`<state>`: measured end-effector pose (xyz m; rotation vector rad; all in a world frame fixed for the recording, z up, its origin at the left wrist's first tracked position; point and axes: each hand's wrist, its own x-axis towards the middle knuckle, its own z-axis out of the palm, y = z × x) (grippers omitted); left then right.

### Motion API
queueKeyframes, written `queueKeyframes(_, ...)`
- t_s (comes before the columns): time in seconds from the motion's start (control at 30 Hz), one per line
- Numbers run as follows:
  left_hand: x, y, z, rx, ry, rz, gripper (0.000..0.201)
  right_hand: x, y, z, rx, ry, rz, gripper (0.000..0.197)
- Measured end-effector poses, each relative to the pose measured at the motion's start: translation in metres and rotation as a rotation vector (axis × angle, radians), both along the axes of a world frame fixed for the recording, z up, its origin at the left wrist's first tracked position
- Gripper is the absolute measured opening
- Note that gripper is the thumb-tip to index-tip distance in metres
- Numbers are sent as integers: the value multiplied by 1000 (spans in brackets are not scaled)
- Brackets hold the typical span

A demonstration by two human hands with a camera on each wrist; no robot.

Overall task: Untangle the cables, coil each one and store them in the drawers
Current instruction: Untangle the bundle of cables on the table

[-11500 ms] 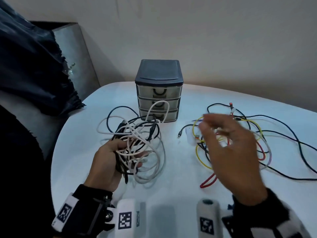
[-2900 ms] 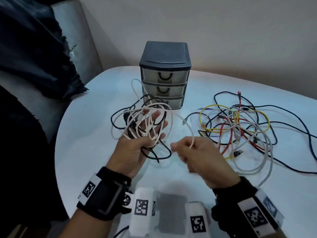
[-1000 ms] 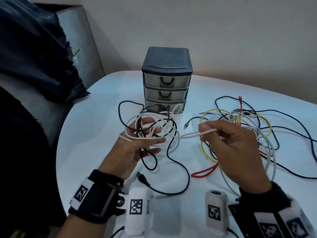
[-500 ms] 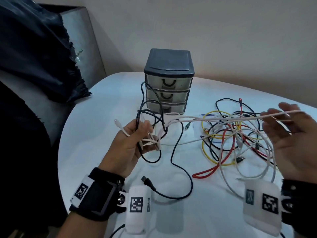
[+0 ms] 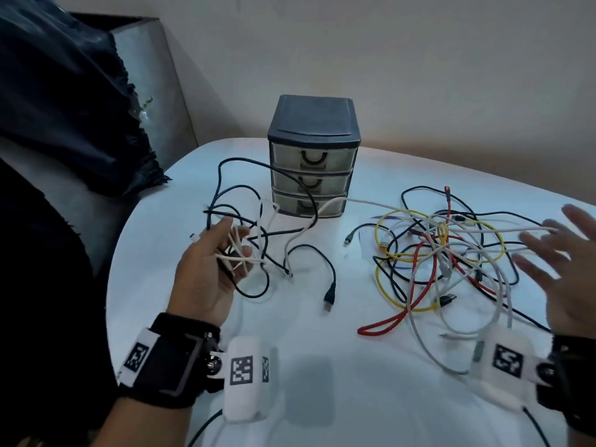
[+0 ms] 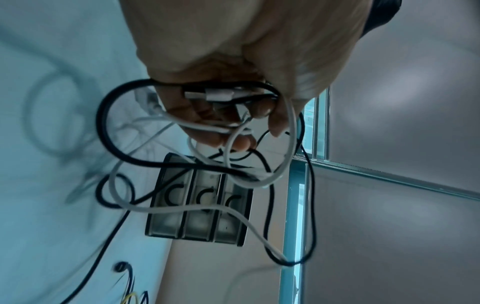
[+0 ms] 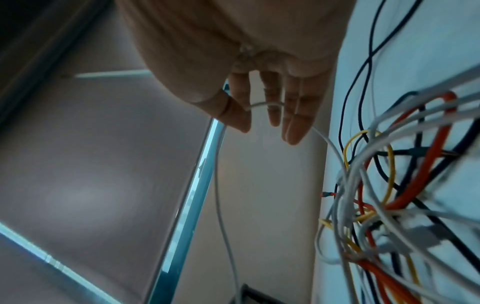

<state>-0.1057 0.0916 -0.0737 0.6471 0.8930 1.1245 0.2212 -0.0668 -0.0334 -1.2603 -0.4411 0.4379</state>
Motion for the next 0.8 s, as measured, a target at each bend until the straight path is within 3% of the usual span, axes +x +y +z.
queueKeyframes(0.13, 12, -8, 5, 66, 80, -46, 31, -38, 22, -5, -171, -184, 16, 46)
queueKeyframes(0.3, 18, -17, 9, 176, 237, -95, 29, -101, 32, -6, -316, -644, 245, 38)
queueKeyframes(0.37, 18, -20, 10, 212, 249, -125, 30, -116, 39, -12, -365, -689, 320, 23)
queueKeyframes(0.4, 18, -21, 10, 225, 258, -140, 30, -123, 43, -12, -394, -629, 356, 14)
queueKeyframes(0.43, 17, -21, 10, 238, 271, -155, 31, -127, 47, -14, -421, -523, 400, 16)
queueKeyframes(0.5, 17, -22, 9, 273, 302, -185, 31, -130, 53, -14, -449, -230, 496, 38)
queueKeyframes(0.57, 16, -23, 9, 316, 346, -224, 30, -130, 57, -12, -432, -41, 550, 41)
queueKeyframes(0.7, 18, -26, 11, 364, 450, -253, 35, -126, 56, -14, -392, -58, 660, 17)
queueKeyframes(0.8, 18, -23, 9, 327, 520, -134, 47, -111, 52, -7, -310, -26, 535, 19)
